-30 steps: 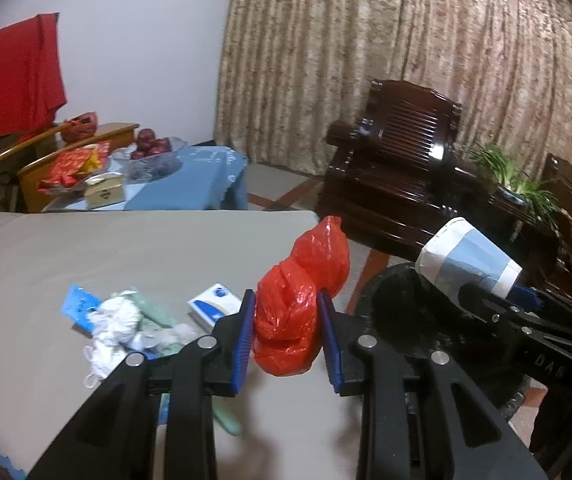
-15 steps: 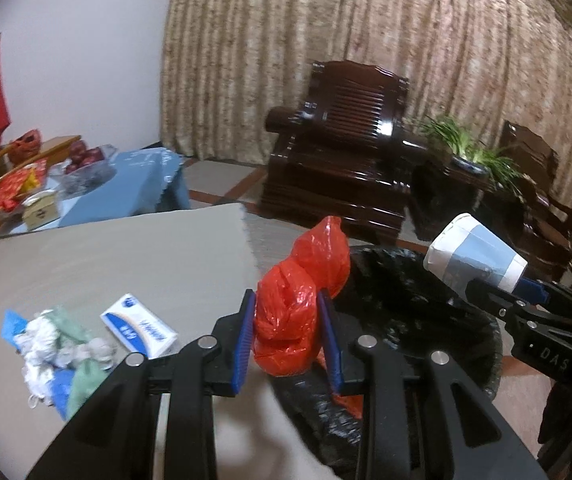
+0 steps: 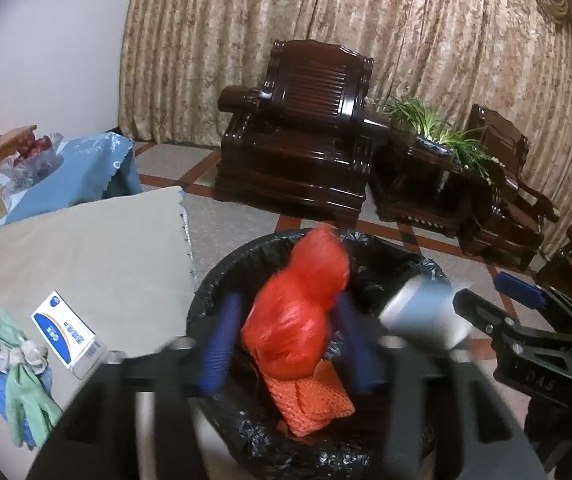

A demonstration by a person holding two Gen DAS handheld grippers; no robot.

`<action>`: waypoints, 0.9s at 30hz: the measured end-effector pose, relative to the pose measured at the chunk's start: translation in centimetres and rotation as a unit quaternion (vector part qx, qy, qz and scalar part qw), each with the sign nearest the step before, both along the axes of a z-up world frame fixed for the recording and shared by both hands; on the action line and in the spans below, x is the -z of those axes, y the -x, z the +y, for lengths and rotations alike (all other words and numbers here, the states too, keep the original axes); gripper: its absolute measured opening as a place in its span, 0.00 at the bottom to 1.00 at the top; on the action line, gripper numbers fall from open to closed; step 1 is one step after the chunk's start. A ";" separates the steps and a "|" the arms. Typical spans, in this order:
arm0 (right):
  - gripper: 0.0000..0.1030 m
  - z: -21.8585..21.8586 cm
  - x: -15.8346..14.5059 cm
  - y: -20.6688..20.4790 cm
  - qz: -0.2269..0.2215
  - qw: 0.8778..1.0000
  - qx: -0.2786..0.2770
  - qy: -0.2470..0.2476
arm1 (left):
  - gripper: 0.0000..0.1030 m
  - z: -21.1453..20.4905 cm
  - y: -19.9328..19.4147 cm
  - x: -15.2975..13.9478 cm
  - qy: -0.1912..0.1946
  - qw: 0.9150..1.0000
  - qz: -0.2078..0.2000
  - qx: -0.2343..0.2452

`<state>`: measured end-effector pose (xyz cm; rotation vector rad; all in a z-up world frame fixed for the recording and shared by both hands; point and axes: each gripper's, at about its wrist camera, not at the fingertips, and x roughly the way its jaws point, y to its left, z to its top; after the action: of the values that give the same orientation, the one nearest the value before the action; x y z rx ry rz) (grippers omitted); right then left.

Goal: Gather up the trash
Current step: 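Carry the red bag and paper cup over the bin and release both, then grasp the white tissue with the left tool while the right tool grasps the white-blue box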

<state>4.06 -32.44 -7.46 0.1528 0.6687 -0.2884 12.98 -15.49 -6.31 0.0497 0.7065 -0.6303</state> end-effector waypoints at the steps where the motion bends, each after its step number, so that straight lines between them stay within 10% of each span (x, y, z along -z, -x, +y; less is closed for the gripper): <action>1: 0.85 -0.1 0.0 0.1 -0.001 1.000 0.003 0.002 | 0.69 0.2 0.0 0.0 0.004 1.000 -0.001 -0.001; 8: 0.92 0.0 0.2 -0.1 0.001 1.000 0.006 -0.003 | 0.94 2.8 0.5 -0.8 -0.008 0.999 -0.025 -0.033; 27: 0.93 10.2 -1.3 -5.3 -0.007 0.993 -0.117 -0.021 | 0.94 16.4 1.4 -1.5 -0.056 0.977 -0.060 -0.198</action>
<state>9.41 -22.24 -6.21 0.1160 0.6715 -0.0476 11.54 0.89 -4.78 0.0494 0.6124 -0.2031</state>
